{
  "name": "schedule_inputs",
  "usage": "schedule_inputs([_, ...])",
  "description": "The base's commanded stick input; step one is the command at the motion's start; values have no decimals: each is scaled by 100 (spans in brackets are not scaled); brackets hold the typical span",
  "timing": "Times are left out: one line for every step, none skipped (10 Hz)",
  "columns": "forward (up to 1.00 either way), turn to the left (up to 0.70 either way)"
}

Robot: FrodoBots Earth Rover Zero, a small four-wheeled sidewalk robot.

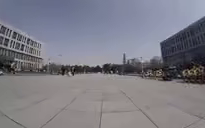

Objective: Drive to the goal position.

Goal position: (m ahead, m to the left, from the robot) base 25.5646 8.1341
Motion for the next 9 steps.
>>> schedule_inputs([100,2])
schedule_inputs([100,20])
schedule_inputs([100,24])
schedule_inputs([100,9])
schedule_inputs([100,0])
schedule_inputs([100,0])
schedule_inputs([100,0])
schedule_inputs([100,0])
schedule_inputs([100,0])
